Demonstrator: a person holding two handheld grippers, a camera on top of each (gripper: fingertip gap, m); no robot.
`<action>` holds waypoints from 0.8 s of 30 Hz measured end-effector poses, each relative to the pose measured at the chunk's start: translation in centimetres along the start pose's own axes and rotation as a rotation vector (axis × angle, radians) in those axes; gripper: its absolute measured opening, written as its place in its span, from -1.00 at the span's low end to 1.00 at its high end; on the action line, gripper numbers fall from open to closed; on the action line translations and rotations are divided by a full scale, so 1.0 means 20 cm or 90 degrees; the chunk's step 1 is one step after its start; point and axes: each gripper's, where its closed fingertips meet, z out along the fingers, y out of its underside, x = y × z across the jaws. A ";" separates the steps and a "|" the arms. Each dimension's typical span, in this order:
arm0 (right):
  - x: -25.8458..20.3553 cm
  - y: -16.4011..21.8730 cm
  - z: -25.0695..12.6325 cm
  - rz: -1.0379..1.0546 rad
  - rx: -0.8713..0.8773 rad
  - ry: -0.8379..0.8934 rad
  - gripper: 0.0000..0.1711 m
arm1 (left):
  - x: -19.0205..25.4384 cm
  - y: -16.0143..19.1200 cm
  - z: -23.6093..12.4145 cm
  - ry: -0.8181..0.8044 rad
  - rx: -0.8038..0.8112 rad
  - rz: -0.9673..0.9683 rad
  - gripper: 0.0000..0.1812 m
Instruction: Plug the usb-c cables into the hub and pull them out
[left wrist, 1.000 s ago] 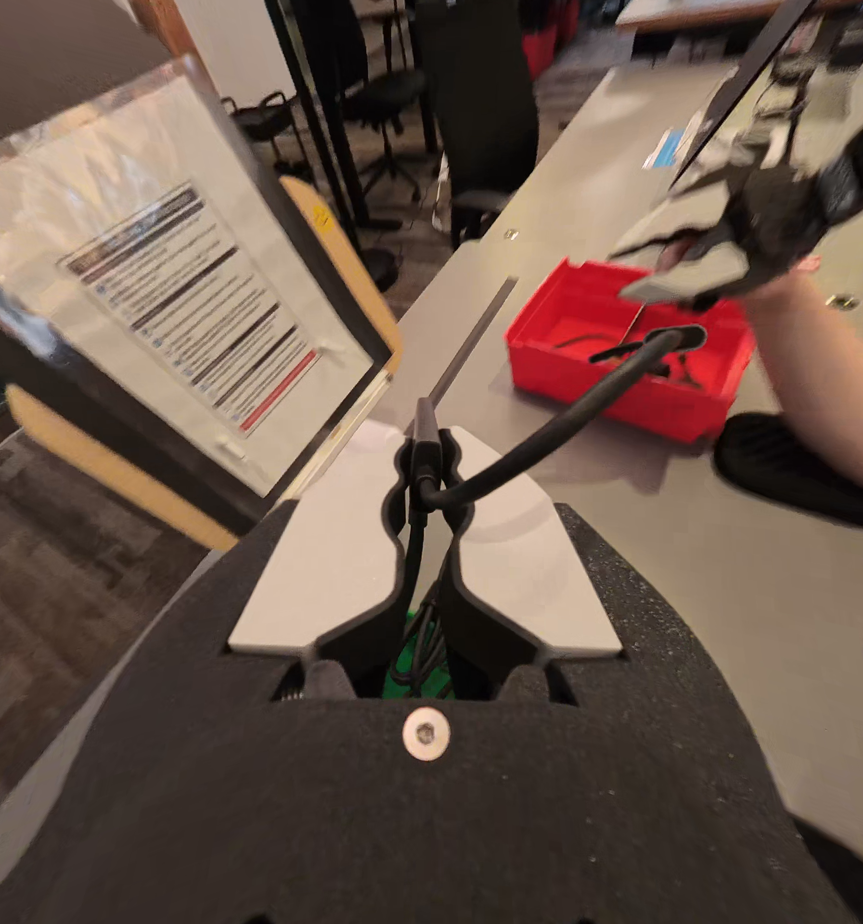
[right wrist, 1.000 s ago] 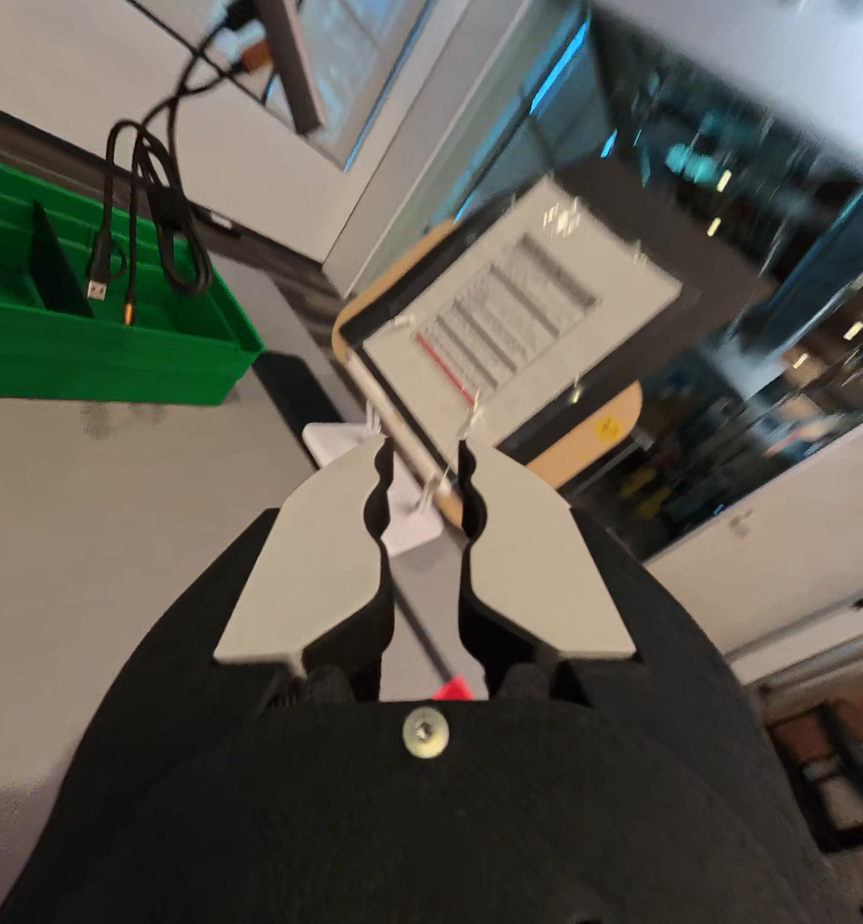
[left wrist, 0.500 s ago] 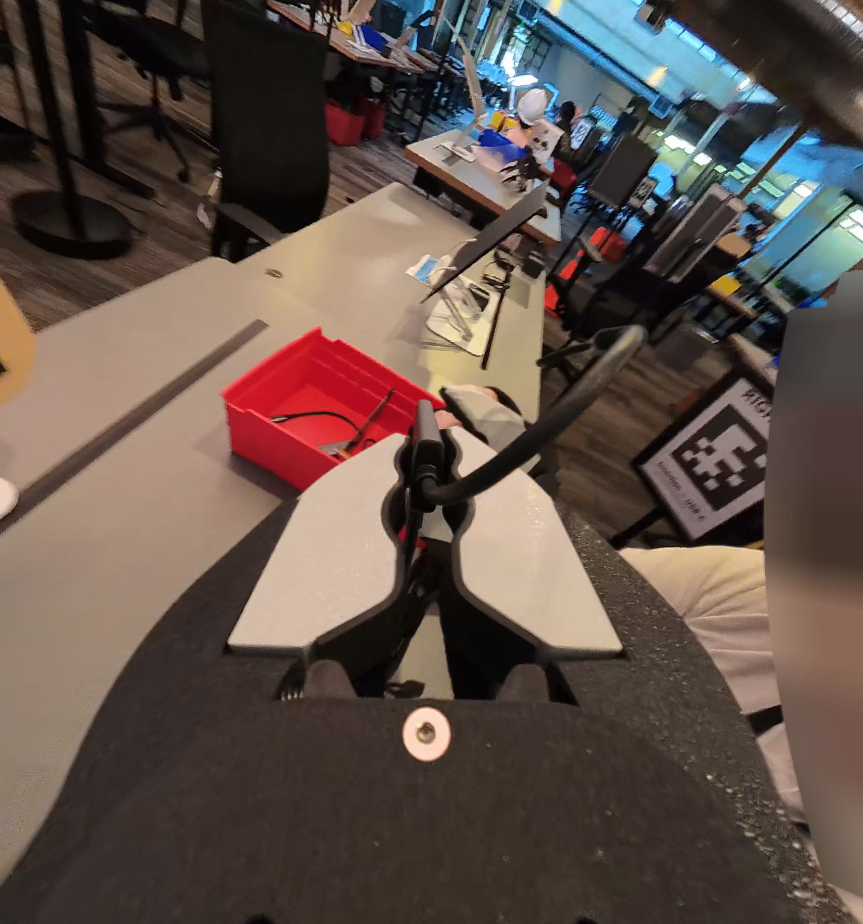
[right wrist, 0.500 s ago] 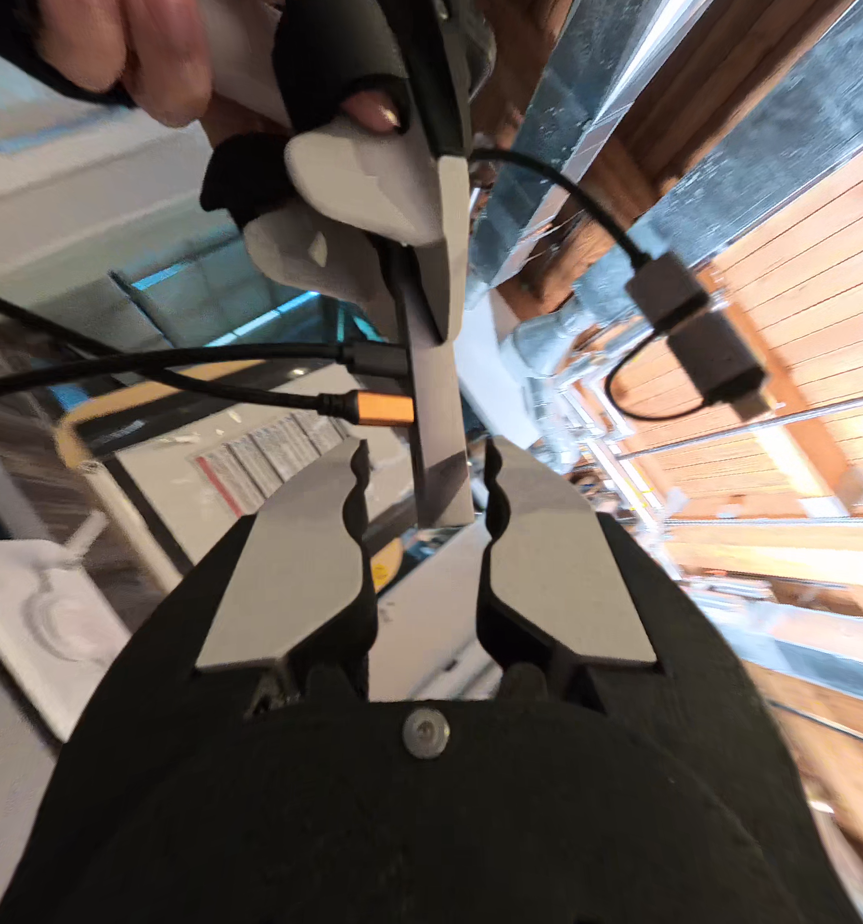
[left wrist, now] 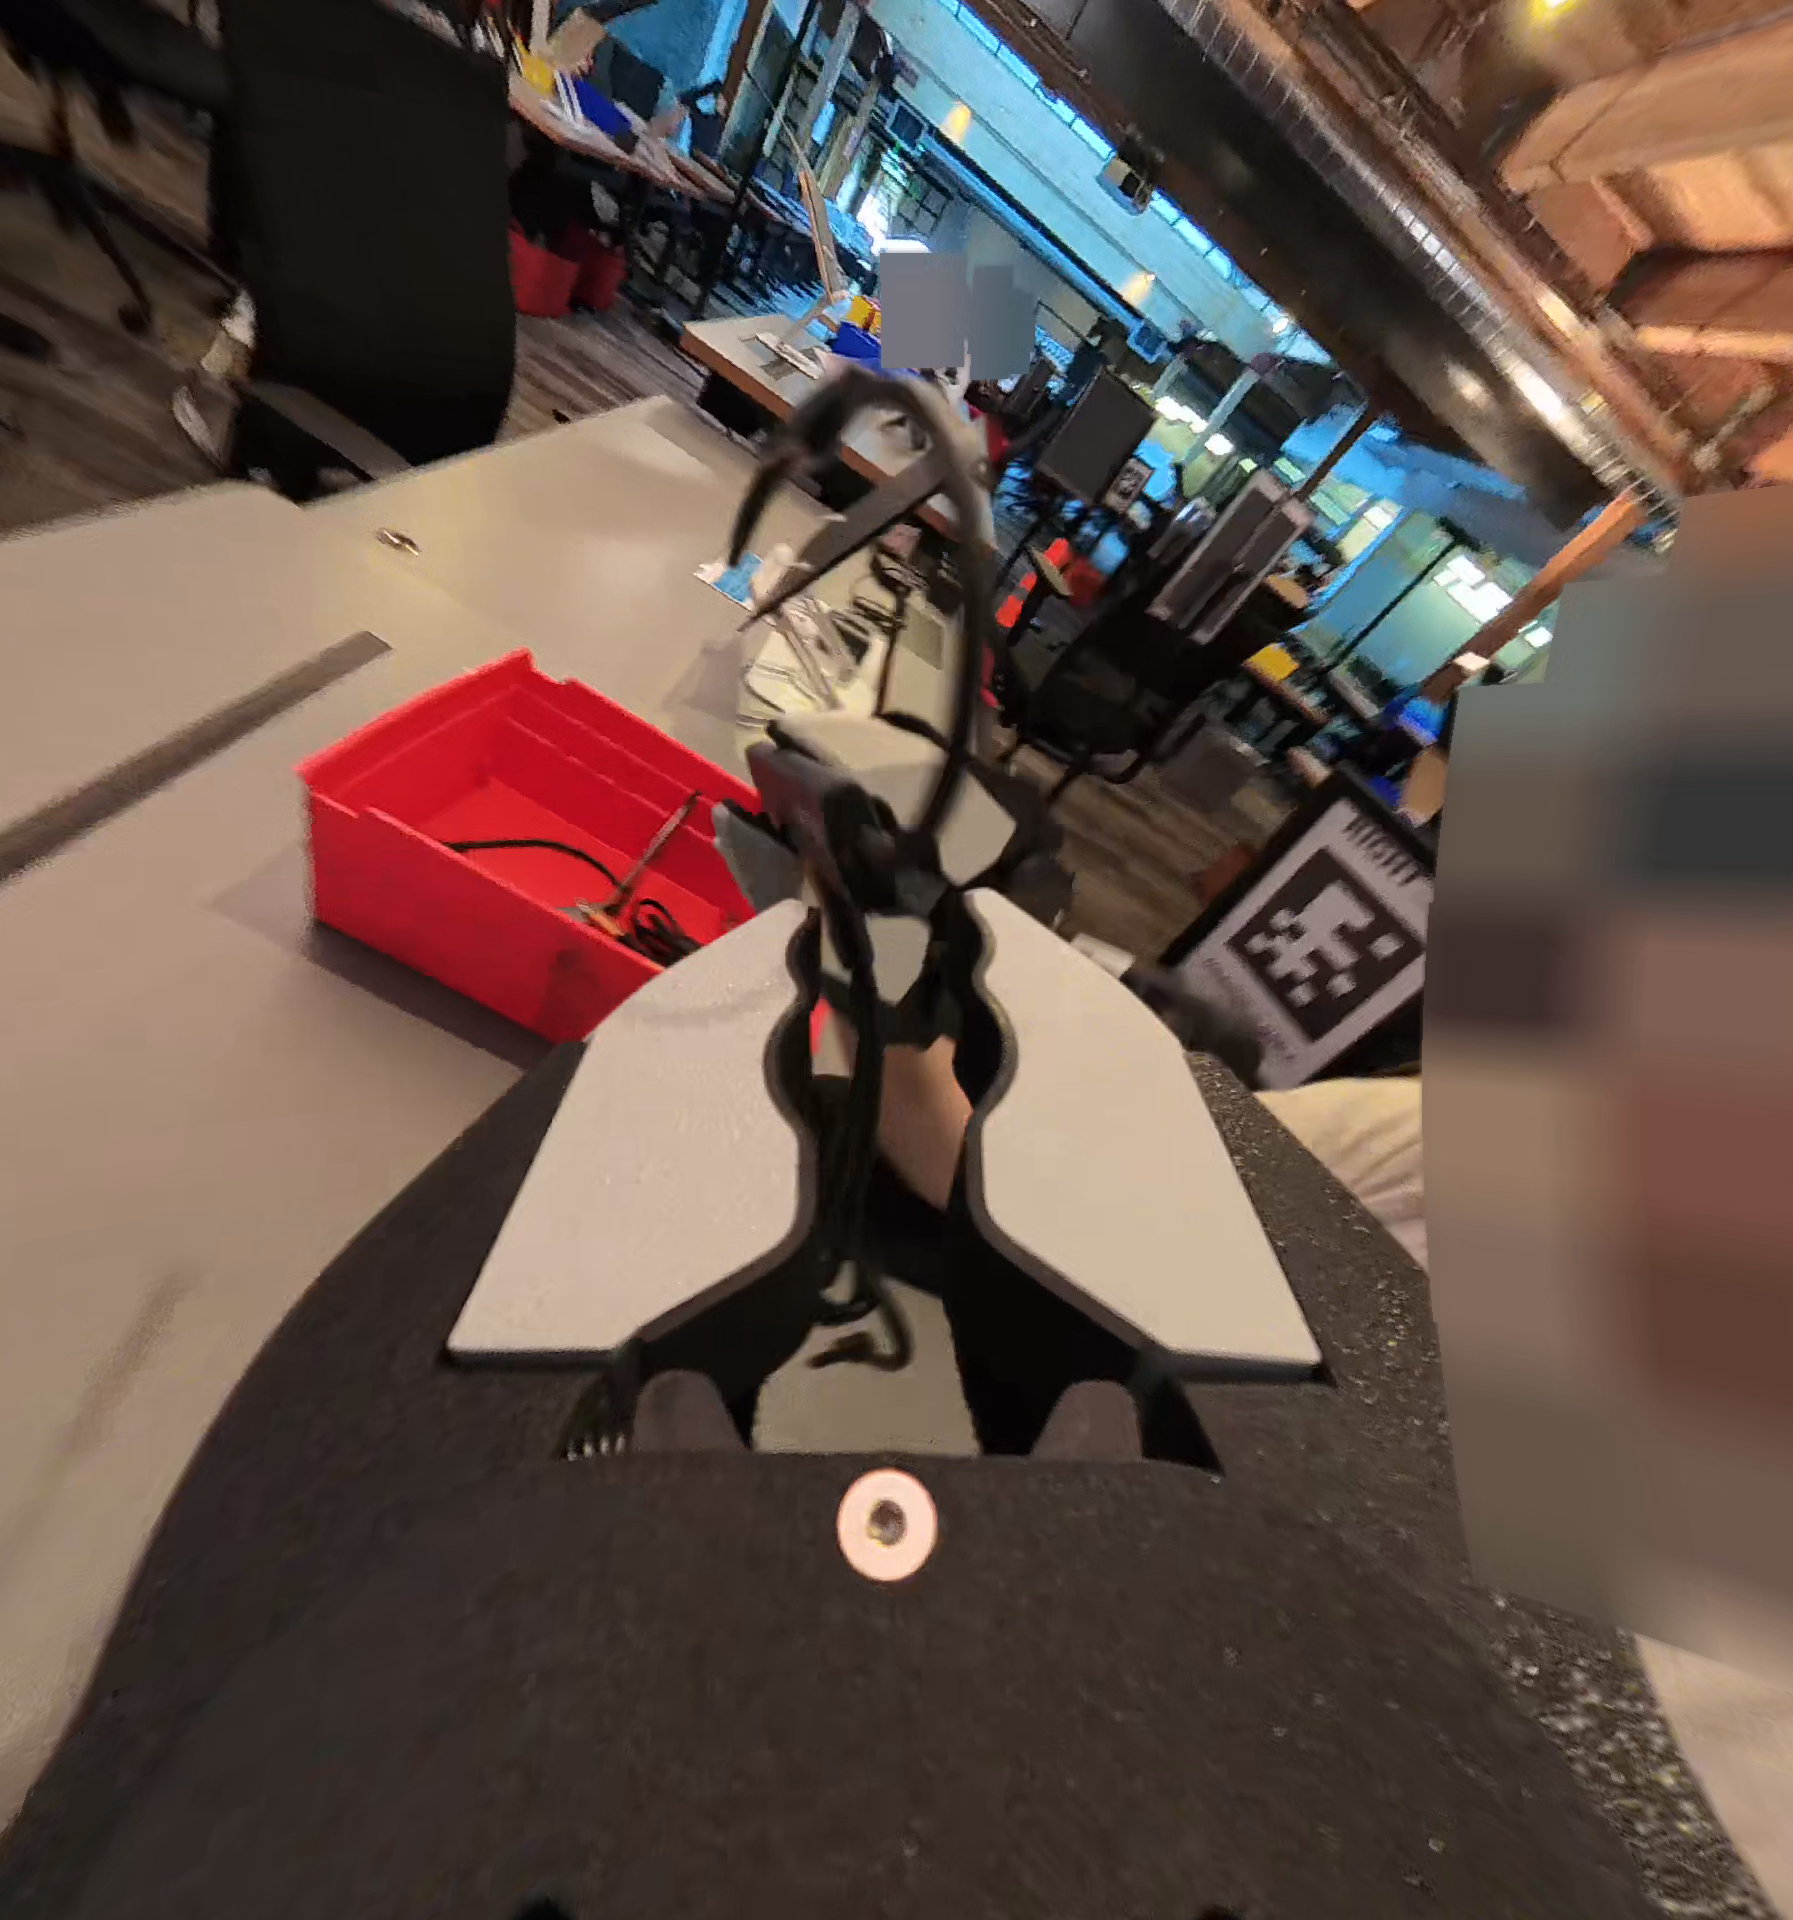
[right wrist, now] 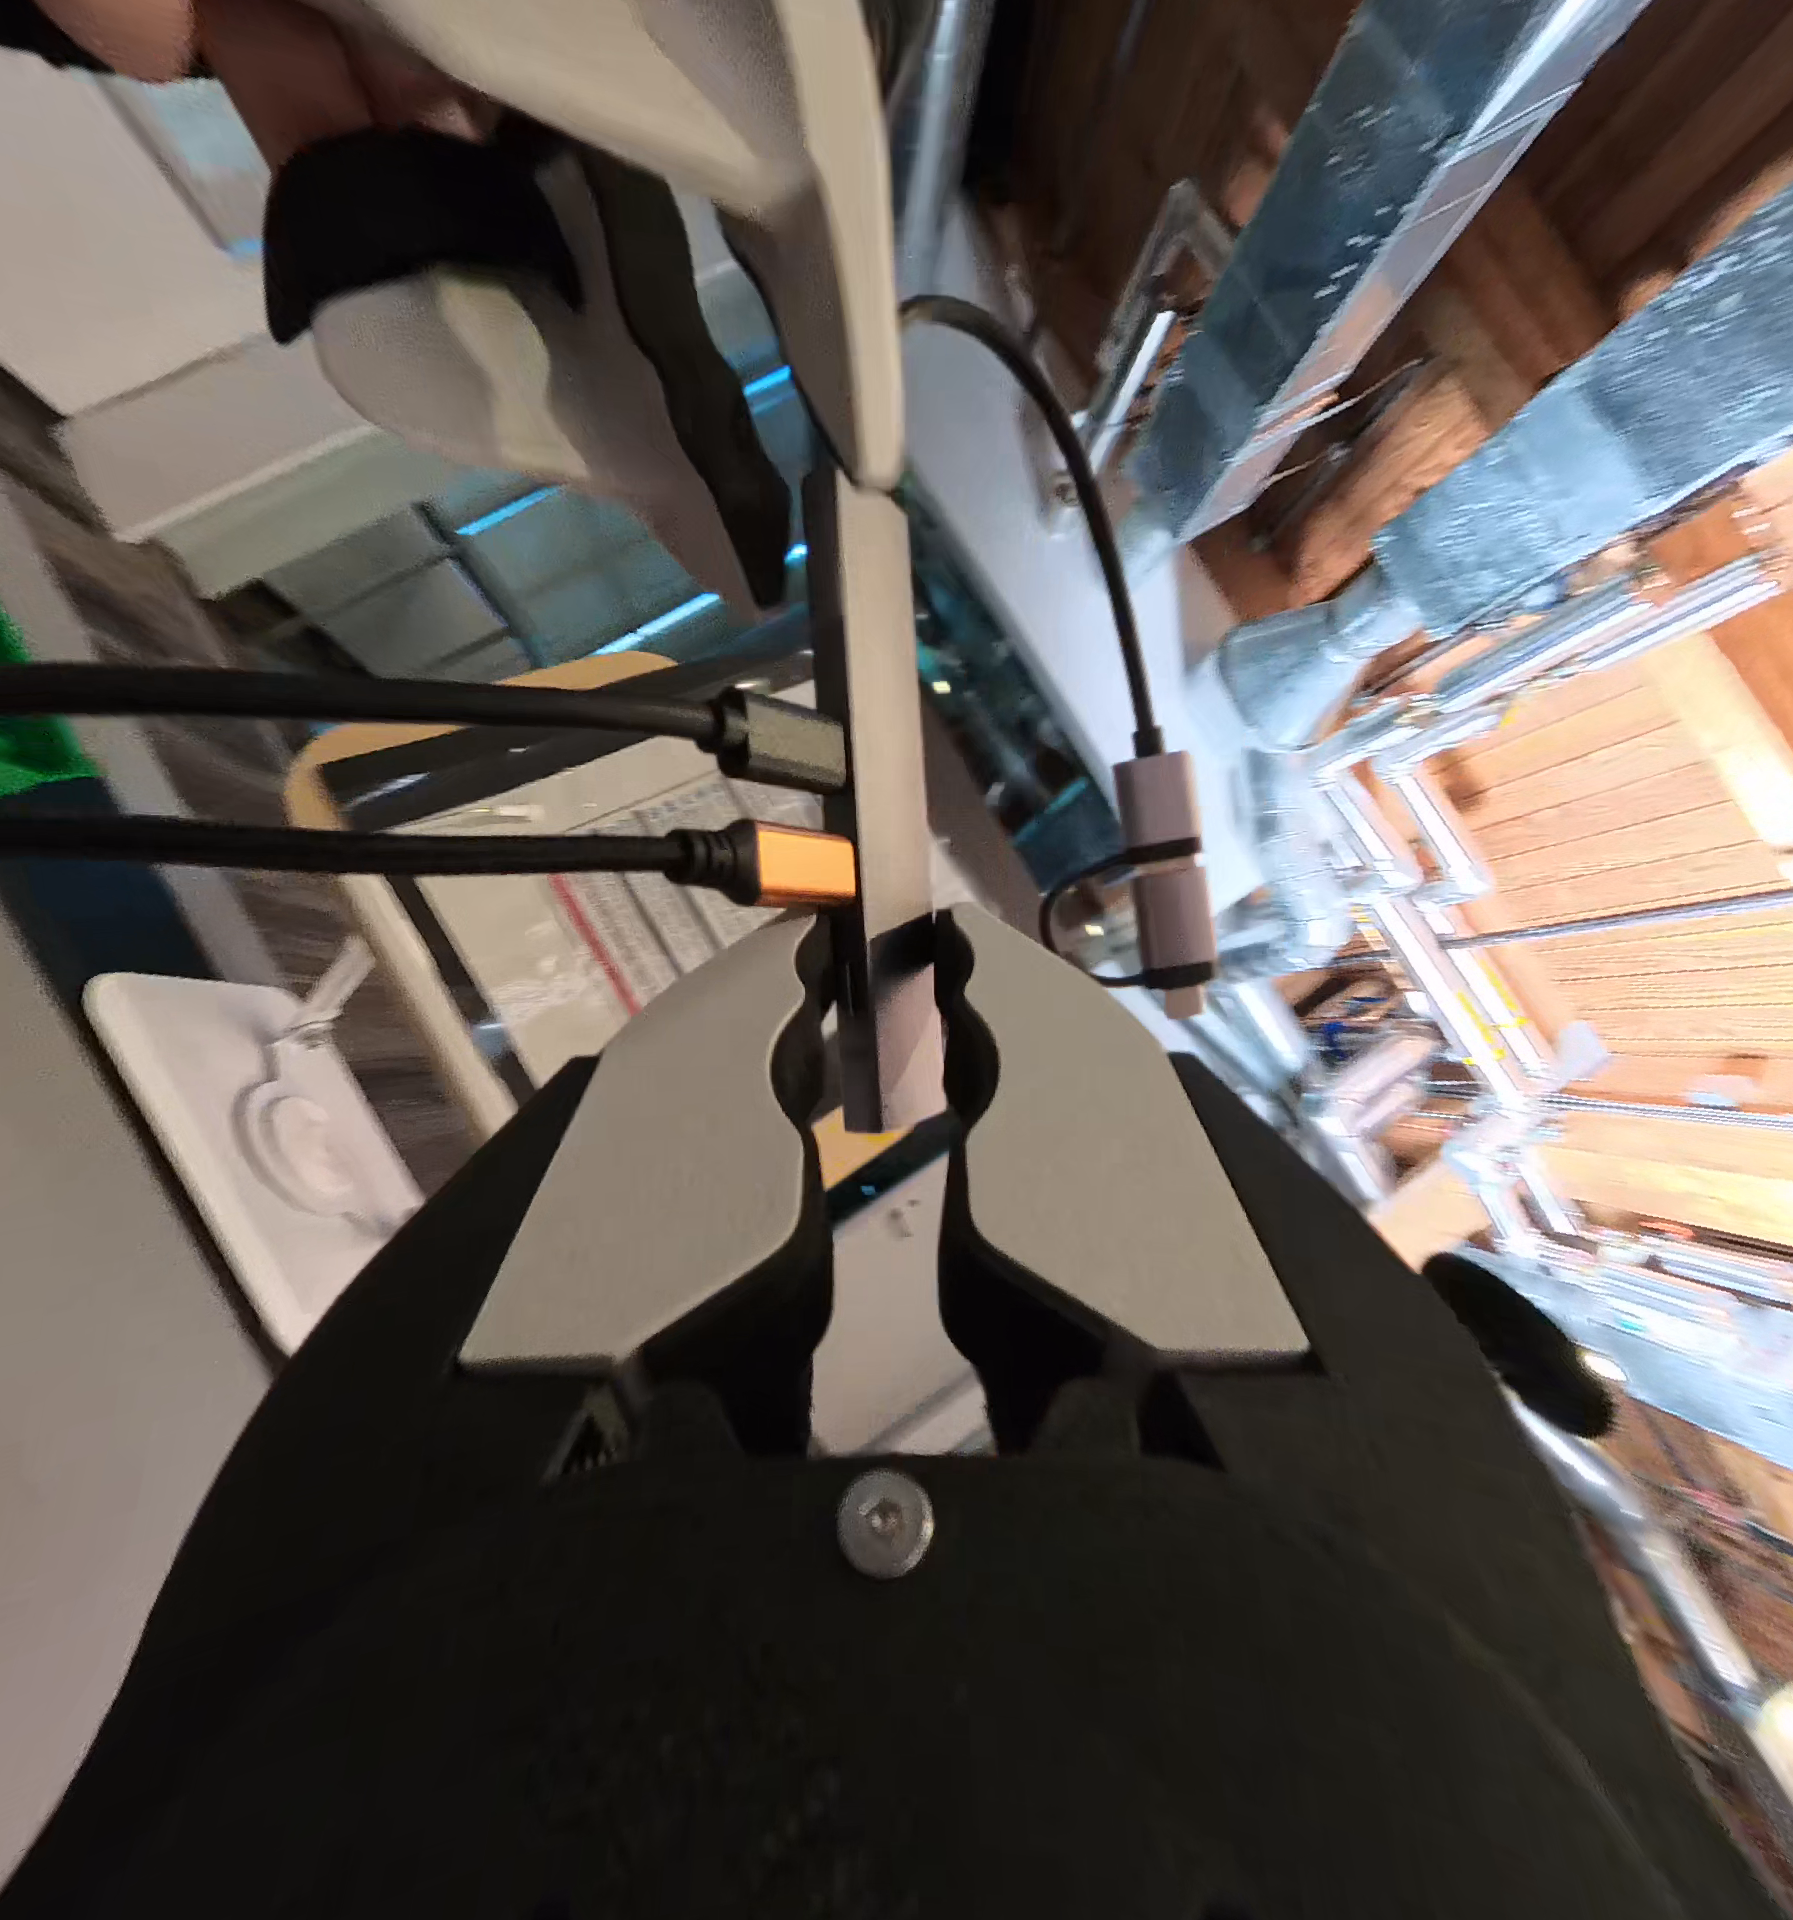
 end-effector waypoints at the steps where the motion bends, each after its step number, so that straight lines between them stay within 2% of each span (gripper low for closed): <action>1: -0.02 0.01 0.00 0.019 -0.003 -0.030 -0.78 | -0.01 0.03 -0.04 -0.021 0.006 0.044 -0.76; 3: -0.05 0.03 0.00 0.055 -0.007 -0.083 -0.78 | -0.06 0.09 -0.12 -0.100 0.008 0.141 -0.76; 5: -0.07 0.05 0.00 0.074 -0.013 -0.132 -0.78 | -0.14 0.13 -0.19 -0.223 0.011 0.276 -0.75; 8: -0.10 0.07 -0.01 0.102 -0.025 -0.188 -0.78 | -0.18 0.06 -0.29 -0.422 0.088 0.527 -0.62; 10: -0.13 0.08 -0.03 0.125 -0.031 -0.242 -0.79 | -0.15 0.04 -0.27 -0.492 0.064 0.684 -0.63; 12: -0.17 0.10 -0.05 0.131 -0.041 -0.290 -0.79 | -0.15 0.10 -0.18 -0.496 -0.035 0.784 -0.49; 15: -0.24 0.13 -0.10 0.119 -0.052 -0.366 -0.78 | -0.19 0.15 -0.06 -0.511 -0.125 0.883 -0.40; 16: -0.26 0.15 -0.11 0.117 -0.057 -0.380 -0.78 | -0.21 0.16 -0.02 -0.499 -0.140 0.894 -0.42; 18: -0.29 0.17 -0.13 0.120 -0.062 -0.410 -0.78 | -0.23 0.19 0.06 -0.458 -0.150 0.914 -0.61; 19: -0.29 0.18 -0.13 0.123 -0.065 -0.420 -0.78 | -0.25 0.20 0.09 -0.437 -0.155 0.909 -0.64; 24: -0.35 0.21 -0.18 0.124 -0.044 -0.472 -0.78 | -0.37 0.29 0.15 -0.411 -0.215 0.878 -0.59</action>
